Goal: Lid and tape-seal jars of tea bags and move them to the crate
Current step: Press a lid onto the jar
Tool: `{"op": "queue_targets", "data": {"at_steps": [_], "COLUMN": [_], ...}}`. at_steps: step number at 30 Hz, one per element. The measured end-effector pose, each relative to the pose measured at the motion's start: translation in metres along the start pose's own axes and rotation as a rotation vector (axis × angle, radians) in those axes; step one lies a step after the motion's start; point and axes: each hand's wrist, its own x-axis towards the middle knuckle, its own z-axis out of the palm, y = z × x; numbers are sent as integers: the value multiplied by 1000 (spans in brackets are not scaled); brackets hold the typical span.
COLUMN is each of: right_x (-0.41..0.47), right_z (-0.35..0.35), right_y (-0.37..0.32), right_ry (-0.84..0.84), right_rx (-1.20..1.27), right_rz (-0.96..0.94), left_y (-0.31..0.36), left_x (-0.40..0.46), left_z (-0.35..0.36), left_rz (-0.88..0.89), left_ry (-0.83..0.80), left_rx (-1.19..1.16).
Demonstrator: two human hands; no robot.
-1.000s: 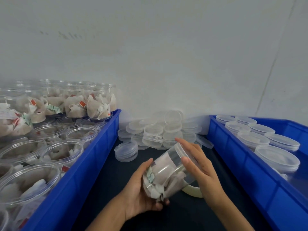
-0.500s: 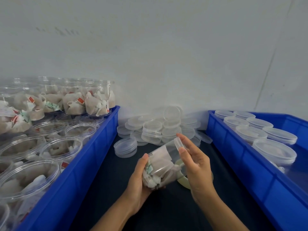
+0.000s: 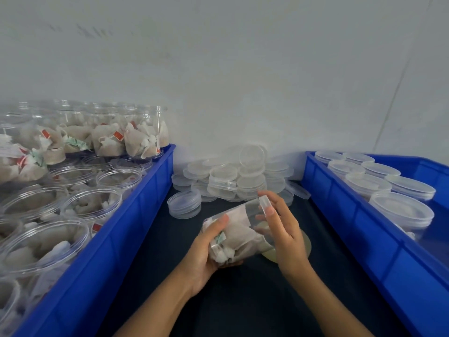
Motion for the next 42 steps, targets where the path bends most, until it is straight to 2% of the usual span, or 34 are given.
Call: {"op": "queue_targets", "data": {"at_steps": [6, 9, 12, 14, 16, 18, 21, 22, 24, 27, 30, 33, 35, 42], "right_x": [7, 7, 10, 10, 8, 7, 15, 17, 18, 11, 8, 8, 7, 4], "right_z": [6, 6, -2, -6, -6, -3, -12, -19, -35, -49, -52, -51, -49, -46], "right_y": [1, -3, -11, -15, -16, -15, -13, -11, -3, 17, 25, 27, 28, 21], "right_ry": [66, 83, 92, 96, 107, 70, 14, 23, -6, -179, -265, -316, -352, -302], "right_rx": [-15, -13, -83, -138, -213, -248, 23, 14, -278, -718, -904, -1091, -1169, -1122], "right_rz": [35, 40, 5, -27, -69, -111, 23, 66, 131, 245, 297, 249, 201, 194], "left_y": [0, 1, 8, 9, 6, 1, -4, -5, -7, -11, -15, -15, -16, -17], "left_x": [-3, -1, 0, -1, -1, 0, 4, 6, 10, 15, 17, 18, 18, 16], "left_z": [5, 2, -4, -7, -6, -4, -5, -8, -16, -25, -29, -29, -30, -29], "left_rz": [156, 188, 266, 298, 342, 439, 397, 365, 338, 316, 304, 297, 276, 263], "left_ry": [122, 98, 40, -11, 55, 163, 254, 285, 349, 393, 401, 390, 359, 246], "left_rx": [29, 116, 369, 618, 958, 1133, 978, 922, 852, 785, 806, 820, 837, 873]}}
